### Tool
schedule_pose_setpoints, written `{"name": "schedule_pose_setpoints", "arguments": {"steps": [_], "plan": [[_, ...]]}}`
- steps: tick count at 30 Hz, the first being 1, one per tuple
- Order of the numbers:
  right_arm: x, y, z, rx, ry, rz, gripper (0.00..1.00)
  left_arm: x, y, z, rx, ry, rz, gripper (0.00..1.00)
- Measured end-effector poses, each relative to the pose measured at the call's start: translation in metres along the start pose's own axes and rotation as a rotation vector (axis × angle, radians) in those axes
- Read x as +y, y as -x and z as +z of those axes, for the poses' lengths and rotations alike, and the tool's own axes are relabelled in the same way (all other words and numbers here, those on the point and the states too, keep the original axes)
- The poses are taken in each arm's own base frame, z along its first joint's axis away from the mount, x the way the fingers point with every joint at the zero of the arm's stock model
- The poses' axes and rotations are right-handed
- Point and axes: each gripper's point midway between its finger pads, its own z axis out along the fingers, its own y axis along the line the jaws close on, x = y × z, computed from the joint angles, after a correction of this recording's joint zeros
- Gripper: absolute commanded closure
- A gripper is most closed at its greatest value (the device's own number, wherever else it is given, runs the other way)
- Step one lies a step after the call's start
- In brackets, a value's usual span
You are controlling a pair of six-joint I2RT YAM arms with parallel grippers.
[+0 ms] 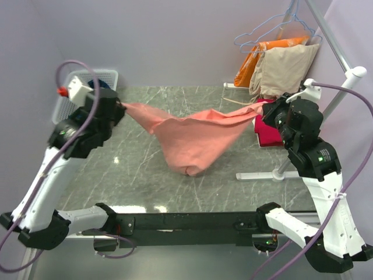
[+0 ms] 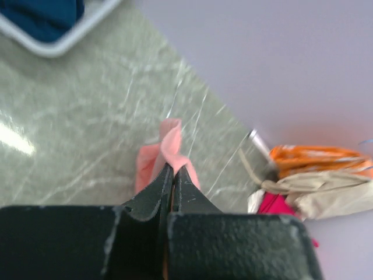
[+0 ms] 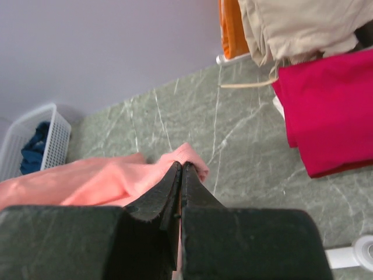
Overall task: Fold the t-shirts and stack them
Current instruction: Flatten the tshirt out
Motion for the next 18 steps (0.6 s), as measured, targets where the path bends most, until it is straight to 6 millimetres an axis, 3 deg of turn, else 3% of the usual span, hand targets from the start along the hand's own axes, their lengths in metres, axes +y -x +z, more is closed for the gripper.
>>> {"name": "schedule_pose_setpoints", "arguments": {"steps": [7,18], "plan": [[0.002,0.029,-0.007,-0.068,-0.018,-0.013,1.0,-0.003,0.084,-0.044,-0.205,-0.028,-0.031,0.99],[0.003,0.055,-0.012,-0.126,-0.042,-0.028,1.0,0.006,0.167,-0.098,-0.448,-0.025,-0.047,0.99]]}}
